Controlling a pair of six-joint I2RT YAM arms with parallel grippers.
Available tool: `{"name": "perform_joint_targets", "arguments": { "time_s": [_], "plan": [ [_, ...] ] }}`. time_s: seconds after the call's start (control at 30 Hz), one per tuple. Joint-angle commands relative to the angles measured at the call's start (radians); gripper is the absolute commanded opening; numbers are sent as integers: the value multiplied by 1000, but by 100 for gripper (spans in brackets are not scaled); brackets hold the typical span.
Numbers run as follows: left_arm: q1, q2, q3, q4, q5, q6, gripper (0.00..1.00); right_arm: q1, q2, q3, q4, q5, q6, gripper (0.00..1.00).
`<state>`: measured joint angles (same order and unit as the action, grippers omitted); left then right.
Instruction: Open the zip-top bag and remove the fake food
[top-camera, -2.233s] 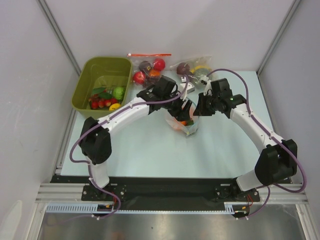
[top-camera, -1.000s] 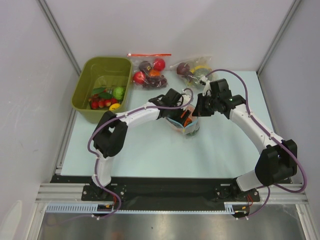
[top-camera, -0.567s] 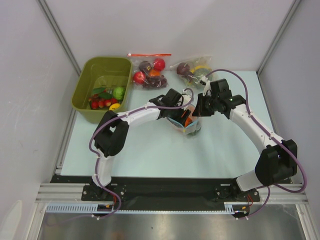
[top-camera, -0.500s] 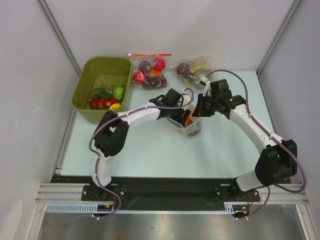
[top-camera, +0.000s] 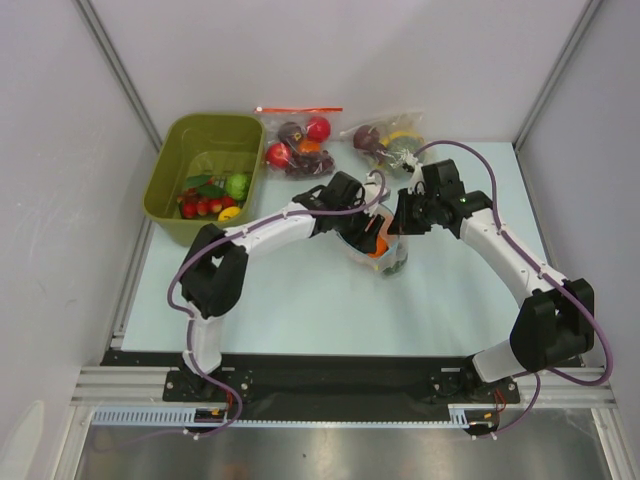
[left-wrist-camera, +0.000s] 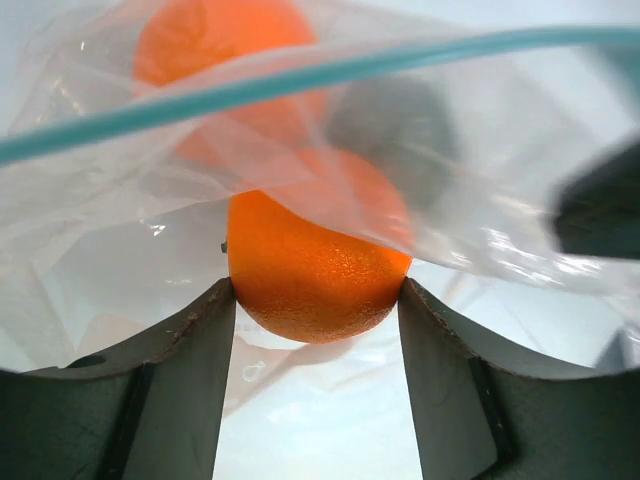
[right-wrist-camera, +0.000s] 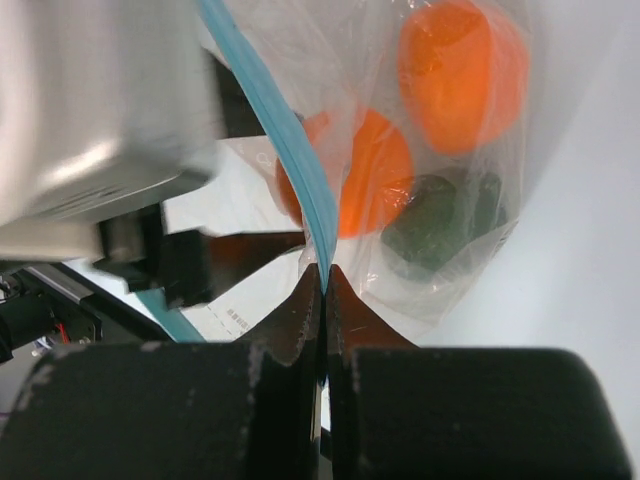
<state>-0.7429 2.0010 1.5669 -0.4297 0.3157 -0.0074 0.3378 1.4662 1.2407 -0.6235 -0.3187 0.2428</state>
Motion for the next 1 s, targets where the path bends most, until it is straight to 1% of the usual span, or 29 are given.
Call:
{"name": "perform_joint_targets", "arguments": {
  "time_s": [0.0,0.3,0.4,0.53,0.67,0.8,0.83,0.97],
  "plan": [
    [7,-99,22,17,92,-22,0,-6,-3,-6,2,23,1,0],
    [25,-166,31,-27,217,-5,0,-11,-3,-12,-2,30,7,0],
    [37,-182,53,-59,221,4,0,-11,-4,-12,-4,33,9,0],
    [56,-212,54,-69,206,4,0,-11,-7,-14,-2,35,10,0],
    [73,-246,59,-78,223,4,0,-11,-7,-14,-2,33,10,0],
    [91,-274,61,-66,269,3,0,-13,-9,-15,-2,33,12,0],
    [96,-278,61,-57,311,-9,0,-13,-9,-15,-2,33,10,0],
    [109,-297,87,-38,402,-28,0,-13,-7,-17,-4,33,10,0]
  ]
}}
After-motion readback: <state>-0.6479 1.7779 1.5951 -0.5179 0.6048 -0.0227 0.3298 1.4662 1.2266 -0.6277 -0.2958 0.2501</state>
